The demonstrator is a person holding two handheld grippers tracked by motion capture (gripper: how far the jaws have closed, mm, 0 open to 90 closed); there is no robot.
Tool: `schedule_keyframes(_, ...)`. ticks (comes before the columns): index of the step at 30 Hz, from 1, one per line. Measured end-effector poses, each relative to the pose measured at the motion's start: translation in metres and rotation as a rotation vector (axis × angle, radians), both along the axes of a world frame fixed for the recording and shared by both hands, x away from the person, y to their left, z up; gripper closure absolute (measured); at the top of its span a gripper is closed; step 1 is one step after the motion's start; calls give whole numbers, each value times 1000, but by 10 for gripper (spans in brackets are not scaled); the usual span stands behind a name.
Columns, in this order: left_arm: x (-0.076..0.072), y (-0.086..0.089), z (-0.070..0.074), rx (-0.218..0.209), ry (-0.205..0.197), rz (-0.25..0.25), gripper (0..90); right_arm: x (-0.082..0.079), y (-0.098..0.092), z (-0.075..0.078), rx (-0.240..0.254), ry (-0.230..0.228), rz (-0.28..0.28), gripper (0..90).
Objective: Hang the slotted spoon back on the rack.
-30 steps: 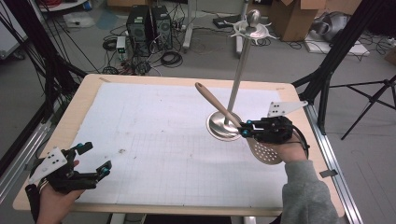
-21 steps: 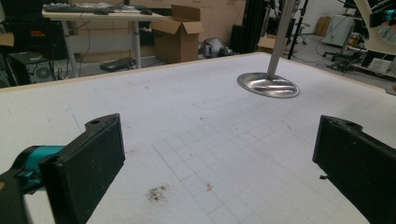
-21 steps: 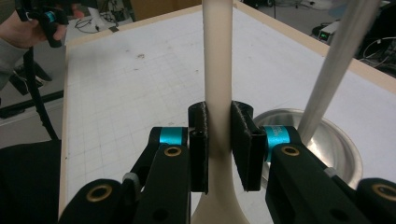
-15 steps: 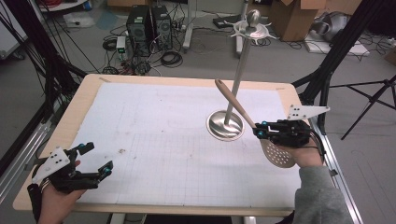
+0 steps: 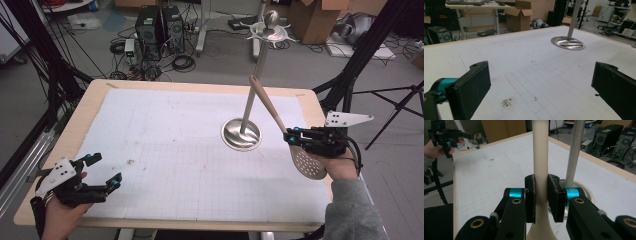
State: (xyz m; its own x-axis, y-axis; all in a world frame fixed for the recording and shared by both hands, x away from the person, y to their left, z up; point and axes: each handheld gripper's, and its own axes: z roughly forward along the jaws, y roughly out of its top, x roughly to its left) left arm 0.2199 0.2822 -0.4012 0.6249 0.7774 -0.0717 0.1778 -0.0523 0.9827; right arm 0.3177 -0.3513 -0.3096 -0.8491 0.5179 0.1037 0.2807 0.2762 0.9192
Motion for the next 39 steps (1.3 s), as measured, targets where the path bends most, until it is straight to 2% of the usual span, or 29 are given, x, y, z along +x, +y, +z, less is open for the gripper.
schedule_keyframes(7,0,1,1,-5,-6,0,26,1,-7,0,24,-9,-15,779)
schedule_keyframes(10,1,0,0,-5,-4,-1,25,1,-11,-1,25,-28,-17,779)
schedule_keyframes(15,1,0,0,-2,-1,-1,25,0,-17,0,53,-28,-33,779)
schedule_keyframes(20,2,2,-1,0,5,8,25,-2,-31,6,91,-39,-62,779)
schedule_keyframes(27,2,4,-2,0,12,29,26,-3,-40,12,100,-47,-77,780)
schedule_keyframes(39,1,4,-2,1,12,26,25,-5,-49,21,110,-64,-85,780)
